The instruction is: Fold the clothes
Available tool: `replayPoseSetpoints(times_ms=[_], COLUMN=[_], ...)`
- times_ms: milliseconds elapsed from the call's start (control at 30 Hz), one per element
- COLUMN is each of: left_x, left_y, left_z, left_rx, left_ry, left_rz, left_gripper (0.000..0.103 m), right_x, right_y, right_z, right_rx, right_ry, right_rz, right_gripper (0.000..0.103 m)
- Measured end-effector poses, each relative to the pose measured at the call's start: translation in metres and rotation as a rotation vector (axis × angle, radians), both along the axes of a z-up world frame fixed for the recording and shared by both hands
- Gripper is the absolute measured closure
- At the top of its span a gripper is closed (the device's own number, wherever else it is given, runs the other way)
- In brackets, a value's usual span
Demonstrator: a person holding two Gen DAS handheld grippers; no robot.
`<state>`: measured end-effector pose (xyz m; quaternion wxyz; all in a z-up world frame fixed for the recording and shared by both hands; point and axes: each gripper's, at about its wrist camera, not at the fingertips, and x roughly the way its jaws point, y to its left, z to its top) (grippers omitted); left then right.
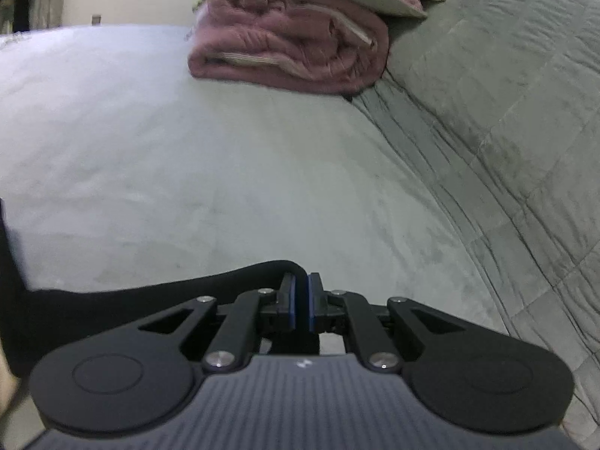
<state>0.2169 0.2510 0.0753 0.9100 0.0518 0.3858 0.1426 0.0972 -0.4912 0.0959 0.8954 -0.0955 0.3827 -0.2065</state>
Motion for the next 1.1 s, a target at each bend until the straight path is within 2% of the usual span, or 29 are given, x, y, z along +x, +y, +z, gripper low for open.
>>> replayPoseSetpoints(times_ms=[67,233,300,333,400,433,467,600,667,733,833,900,933,967,1033,1100], left_x=[0.006,-0.001,-0.004,-0.008,-0.015,-0.016,-0.016,-0.016,-0.015,-0.015,-0.014,-0.010,-0.007,-0.004,0.005,0.012], left_y=[0.002,0.005,0.005,0.000,-0.016,-0.029,-0.047,-0.123,-0.162,-0.199,-0.241,-0.263,-0.272,-0.280,-0.286,-0.290], left_z=[-0.007,-0.001,0.003,0.009,0.021,0.023,0.021,0.011,0.001,-0.008,-0.023,-0.035,-0.041,-0.046,-0.049,-0.047], left_rx=[0.001,-0.052,-0.061,-0.040,-0.011,-0.023,-0.050,-0.143,-0.113,-0.079,-0.009,0.053,0.084,0.109,0.104,0.077], left_ry=[0.006,-0.053,-0.078,-0.096,-0.134,-0.137,-0.126,-0.083,-0.082,-0.083,-0.084,-0.065,-0.054,-0.041,-0.019,-0.008], left_rz=[0.009,0.005,0.003,-0.007,-0.063,-0.121,-0.203,-0.522,-0.625,-0.727,-0.857,-0.919,-0.942,-0.953,-0.974,-0.992], left_gripper=[0.102,0.096,0.083,0.080,0.077,0.074,0.068,0.047,0.042,0.042,0.041,0.041,0.041,0.042,0.059,0.099], right_x=[0.004,0.014,0.010,0.006,-0.001,-0.003,-0.003,0.002,0.008,0.014,0.030,0.043,0.048,0.051,0.056,0.061], right_y=[0.000,0.000,0.004,0.007,0.017,0.025,0.036,0.098,0.121,0.142,0.152,0.146,0.145,0.145,0.145,0.147], right_z=[-0.009,-0.031,-0.030,-0.026,-0.018,-0.015,-0.014,-0.021,-0.032,-0.043,-0.058,-0.065,-0.067,-0.068,-0.067,-0.065], right_rx=[-0.021,-0.073,-0.129,-0.158,-0.183,-0.154,-0.120,0.028,0.032,0.016,-0.020,0.007,0.015,0.018,0.013,0.004], right_ry=[0.015,0.054,0.016,-0.025,-0.096,-0.118,-0.127,-0.097,-0.073,-0.047,-0.012,0.023,0.034,0.039,0.024,0.002], right_rz=[0.003,0.011,0.000,-0.014,-0.012,0.028,0.091,0.418,0.515,0.593,0.602,0.577,0.567,0.558,0.552,0.550], right_gripper=[0.097,0.090,0.070,0.058,0.058,0.058,0.058,0.058,0.058,0.058,0.058,0.062,0.084,0.097,0.097,0.098])
